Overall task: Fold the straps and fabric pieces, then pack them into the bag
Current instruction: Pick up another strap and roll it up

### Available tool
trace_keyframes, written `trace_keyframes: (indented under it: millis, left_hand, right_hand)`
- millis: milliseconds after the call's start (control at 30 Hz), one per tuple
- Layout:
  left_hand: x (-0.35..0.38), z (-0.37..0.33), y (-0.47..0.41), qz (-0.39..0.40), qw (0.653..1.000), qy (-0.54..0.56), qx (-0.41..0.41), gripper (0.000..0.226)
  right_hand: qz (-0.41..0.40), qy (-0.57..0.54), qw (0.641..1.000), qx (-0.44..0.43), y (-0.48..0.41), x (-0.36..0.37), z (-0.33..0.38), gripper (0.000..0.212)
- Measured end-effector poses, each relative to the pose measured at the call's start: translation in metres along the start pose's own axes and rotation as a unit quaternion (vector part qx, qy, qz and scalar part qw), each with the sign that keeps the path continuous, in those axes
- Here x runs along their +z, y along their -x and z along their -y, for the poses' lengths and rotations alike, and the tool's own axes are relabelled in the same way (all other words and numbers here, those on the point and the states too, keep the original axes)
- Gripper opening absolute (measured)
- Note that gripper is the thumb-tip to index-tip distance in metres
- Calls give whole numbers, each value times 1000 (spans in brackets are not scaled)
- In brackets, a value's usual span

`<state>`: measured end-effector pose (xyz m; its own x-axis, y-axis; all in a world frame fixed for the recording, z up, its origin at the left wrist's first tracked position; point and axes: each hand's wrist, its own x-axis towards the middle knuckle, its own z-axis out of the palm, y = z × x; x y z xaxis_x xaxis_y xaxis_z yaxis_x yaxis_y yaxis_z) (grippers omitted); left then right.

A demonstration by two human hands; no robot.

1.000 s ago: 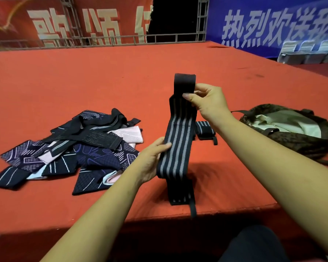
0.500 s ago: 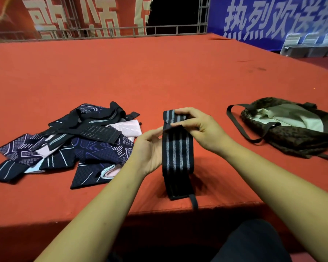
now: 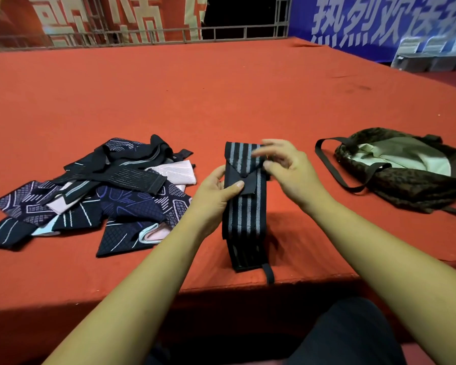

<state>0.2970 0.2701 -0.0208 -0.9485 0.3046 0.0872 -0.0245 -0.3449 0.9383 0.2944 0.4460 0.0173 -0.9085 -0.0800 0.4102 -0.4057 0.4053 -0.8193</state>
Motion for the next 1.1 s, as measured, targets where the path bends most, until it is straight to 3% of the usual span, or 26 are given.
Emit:
trace_keyframes:
  millis: [33,67,133,167,267,367,500,633,733,867,967,1033,1100]
  left_hand:
    - [0,0,0,9,1000,-18,2,42]
    - [0,0,1,19,999,-38,4,41]
    - [1,0,2,37,997,-71,10,41]
    - [1,1,2,43,996,-76,10,41]
    - [1,2,4,36,997,-61,-24,30]
    - [4,4,9,23,992,-75,-95,16]
    - [3,11,9,13,983,-116,-141,29]
    - [-5,16,0,-89,968,-171,-158,42]
    - [-9,17,-5,-140,970,-123,-155,43]
    - [-7,8,-5,-122,982,29,-144,30]
    - [-9,-1,-5,-117,973,143,-141,47]
    - [-8,-4,-4,-111,970,166,-138,58]
    - [-5,-4,-3,-102,976,145,-122,53]
  right_hand:
    - [-30,-10,999,42,-4,0,1,30]
    - [-28,-14,996,89,-7,-2,2,37]
    - [19,-68,982,174,-13,-2,1,51]
    - [40,-103,975,192,-15,-2,0,45]
    - [37,-180,966,184,-18,-3,8,20]
    - [14,-206,965,159,-19,-4,15,18]
    - [-17,-192,973,126,-13,0,23,16]
    - [-27,-164,984,70,-6,1,24,19]
    - [0,-150,988,40,6,8,19,20]
    - [28,-121,992,34,25,20,3,35]
    - [43,-100,992,62,35,26,-8,45]
    - [57,-83,992,75,42,29,-12,47]
    - [47,-68,992,93,47,31,-11,52]
